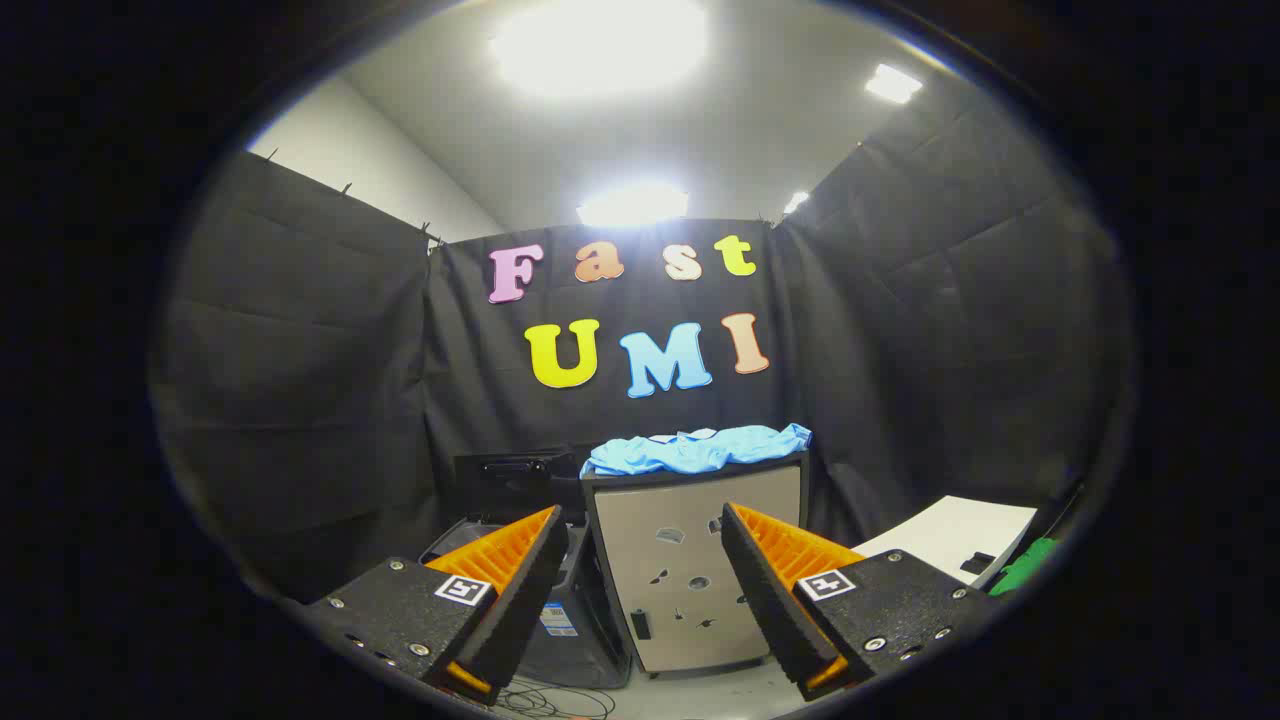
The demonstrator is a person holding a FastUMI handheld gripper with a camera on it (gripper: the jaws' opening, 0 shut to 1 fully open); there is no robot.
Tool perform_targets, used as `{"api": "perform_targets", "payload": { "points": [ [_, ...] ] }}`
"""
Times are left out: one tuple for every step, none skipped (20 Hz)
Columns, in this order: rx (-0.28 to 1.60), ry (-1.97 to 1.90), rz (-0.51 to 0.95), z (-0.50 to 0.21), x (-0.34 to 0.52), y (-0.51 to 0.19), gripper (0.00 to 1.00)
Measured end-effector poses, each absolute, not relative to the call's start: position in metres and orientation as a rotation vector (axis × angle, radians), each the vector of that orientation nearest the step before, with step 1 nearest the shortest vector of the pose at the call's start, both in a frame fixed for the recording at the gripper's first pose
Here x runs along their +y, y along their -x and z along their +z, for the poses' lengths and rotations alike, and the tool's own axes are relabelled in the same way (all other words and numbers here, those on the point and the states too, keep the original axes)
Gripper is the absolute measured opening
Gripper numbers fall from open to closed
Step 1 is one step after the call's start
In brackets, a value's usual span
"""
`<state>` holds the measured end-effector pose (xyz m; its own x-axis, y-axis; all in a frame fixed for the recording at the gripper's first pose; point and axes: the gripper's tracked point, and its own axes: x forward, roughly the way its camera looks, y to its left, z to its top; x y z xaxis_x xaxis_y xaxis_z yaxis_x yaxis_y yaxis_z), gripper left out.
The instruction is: Put the clothes into the washing machine and then close the washing machine lid.
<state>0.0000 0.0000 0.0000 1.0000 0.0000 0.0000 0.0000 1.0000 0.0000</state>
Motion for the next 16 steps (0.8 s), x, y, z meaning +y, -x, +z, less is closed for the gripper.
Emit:
{"api": "perform_targets", "payload": {
  "points": [
    [-0.003, 0.005, 0.001, 0.001, 0.0, -0.001, 0.95],
    [-0.006, 0.011, 0.002, 0.003, 0.001, -0.001, 0.95],
    [-0.005, 0.013, 0.005, 0.002, 0.002, -0.002, 0.96],
    [-0.003, 0.013, 0.007, 0.001, 0.003, -0.003, 0.96],
    [-0.001, 0.011, 0.009, 0.0, 0.004, -0.004, 0.96],
    [0.002, 0.008, 0.009, 0.0, 0.004, -0.005, 0.96],
    [0.003, 0.004, 0.009, -0.001, 0.005, -0.006, 0.96],
    [-0.002, 0.003, 0.011, 0.001, 0.006, -0.005, 0.95],
    [-0.006, 0.006, 0.011, 0.002, 0.006, -0.005, 0.96],
    [-0.006, 0.009, 0.008, 0.003, 0.006, -0.007, 0.96],
    [-0.004, 0.008, 0.005, 0.001, 0.006, -0.008, 0.96],
    [-0.004, 0.003, 0.006, 0.001, 0.007, -0.008, 0.96],
    [-0.005, 0.001, 0.007, 0.001, 0.008, -0.009, 0.96],
    [-0.006, 0.004, 0.008, 0.002, 0.009, -0.009, 0.96],
    [-0.004, 0.009, 0.005, 0.001, 0.008, -0.011, 0.96],
    [-0.004, 0.009, 0.005, 0.0, 0.009, -0.011, 0.96]
  ]
}}
